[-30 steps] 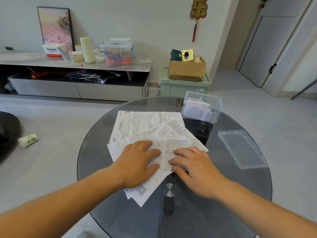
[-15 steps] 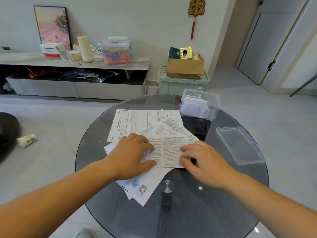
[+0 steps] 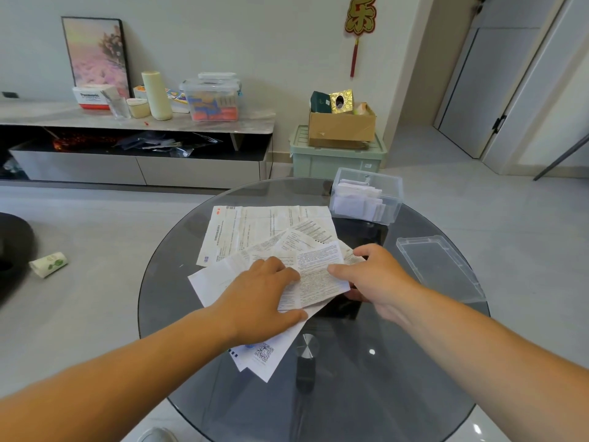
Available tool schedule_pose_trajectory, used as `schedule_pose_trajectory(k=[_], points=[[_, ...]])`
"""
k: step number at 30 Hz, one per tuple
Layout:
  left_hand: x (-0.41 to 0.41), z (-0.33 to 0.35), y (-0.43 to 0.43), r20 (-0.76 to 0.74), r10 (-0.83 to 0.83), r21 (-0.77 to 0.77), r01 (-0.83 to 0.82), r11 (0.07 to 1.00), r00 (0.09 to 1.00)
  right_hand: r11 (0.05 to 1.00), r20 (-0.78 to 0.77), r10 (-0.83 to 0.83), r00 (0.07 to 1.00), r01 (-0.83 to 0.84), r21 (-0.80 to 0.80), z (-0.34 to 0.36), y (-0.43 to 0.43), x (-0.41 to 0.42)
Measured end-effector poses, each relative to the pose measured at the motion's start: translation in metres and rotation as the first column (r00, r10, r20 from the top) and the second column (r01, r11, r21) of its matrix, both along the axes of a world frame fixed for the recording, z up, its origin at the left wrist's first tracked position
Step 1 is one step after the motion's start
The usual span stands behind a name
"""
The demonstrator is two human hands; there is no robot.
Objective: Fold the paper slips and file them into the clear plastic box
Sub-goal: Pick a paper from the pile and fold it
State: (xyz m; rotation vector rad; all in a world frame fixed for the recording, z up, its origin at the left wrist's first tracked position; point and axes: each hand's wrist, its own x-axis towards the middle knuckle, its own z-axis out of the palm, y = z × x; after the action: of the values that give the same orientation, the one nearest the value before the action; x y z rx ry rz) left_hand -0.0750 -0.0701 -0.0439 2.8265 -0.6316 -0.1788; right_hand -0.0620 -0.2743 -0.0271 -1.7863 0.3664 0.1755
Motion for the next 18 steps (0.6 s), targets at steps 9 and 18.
schedule_pose_trajectory(k=[9,18], points=[[-0.001,0.01,0.012,0.004,0.158,-0.089,-0.157,0.984,0.987,0.942,0.454,0.121,0.883,0.043,-0.334,0.043,-0.022,-0.014],[-0.014,0.03,0.004,0.38,0.056,-0.536,0.17,0.827,0.923,0.593,0.593,0.75,0.294,0.099,-0.799,0.027,-0.027,-0.044]])
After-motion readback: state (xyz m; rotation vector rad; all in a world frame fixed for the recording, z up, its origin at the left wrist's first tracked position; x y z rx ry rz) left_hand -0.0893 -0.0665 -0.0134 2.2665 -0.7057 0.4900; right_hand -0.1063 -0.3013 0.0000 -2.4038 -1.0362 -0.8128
